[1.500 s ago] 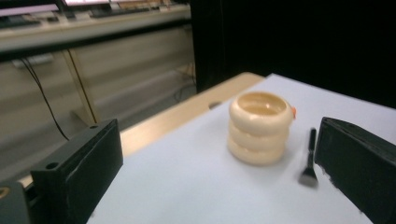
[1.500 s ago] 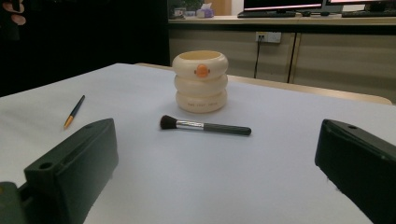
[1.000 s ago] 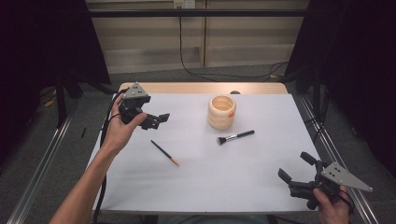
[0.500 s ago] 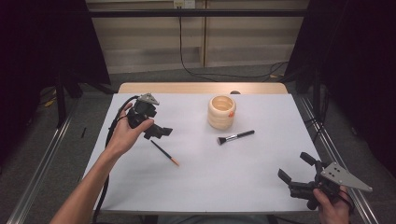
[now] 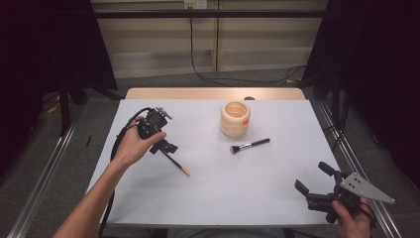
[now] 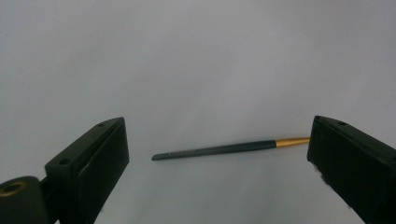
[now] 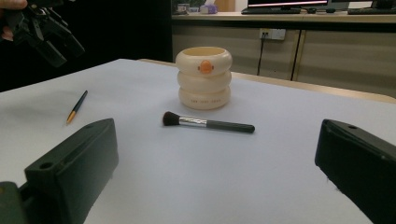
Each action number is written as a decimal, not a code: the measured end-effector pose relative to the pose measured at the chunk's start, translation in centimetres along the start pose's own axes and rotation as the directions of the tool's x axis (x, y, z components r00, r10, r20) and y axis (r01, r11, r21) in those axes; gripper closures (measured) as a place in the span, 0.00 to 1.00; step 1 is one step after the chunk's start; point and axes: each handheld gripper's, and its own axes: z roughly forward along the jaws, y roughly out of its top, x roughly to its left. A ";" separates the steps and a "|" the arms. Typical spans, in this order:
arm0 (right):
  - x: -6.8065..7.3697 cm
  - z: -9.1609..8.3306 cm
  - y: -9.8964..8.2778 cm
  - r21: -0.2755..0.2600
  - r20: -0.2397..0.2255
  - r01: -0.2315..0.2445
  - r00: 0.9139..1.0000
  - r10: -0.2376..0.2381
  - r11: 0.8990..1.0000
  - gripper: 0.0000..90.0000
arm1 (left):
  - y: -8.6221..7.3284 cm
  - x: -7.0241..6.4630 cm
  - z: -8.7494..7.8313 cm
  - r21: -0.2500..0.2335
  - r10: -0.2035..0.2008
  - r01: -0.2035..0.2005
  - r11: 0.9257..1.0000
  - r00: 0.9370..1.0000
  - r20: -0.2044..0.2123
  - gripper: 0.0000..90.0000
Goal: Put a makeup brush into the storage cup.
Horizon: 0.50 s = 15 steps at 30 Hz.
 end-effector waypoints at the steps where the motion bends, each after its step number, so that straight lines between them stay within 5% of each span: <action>1: 0.0 0.0 0.0 -0.001 0.000 -0.001 1.000 0.001 1.000 0.00 | -0.1 0.1 0.1 0.017 -0.008 0.008 1.000 1.000 0.011 0.07; 9: 0.0 0.0 0.0 0.001 -0.002 0.002 1.000 -0.002 1.000 0.00 | -0.5 0.5 1.3 0.103 -0.037 0.035 0.994 0.999 0.023 0.06; 15: 0.0 0.0 0.0 0.004 0.001 0.000 1.000 0.000 1.000 0.00 | -0.8 0.5 1.8 0.122 0.017 -0.021 0.992 0.999 0.035 0.06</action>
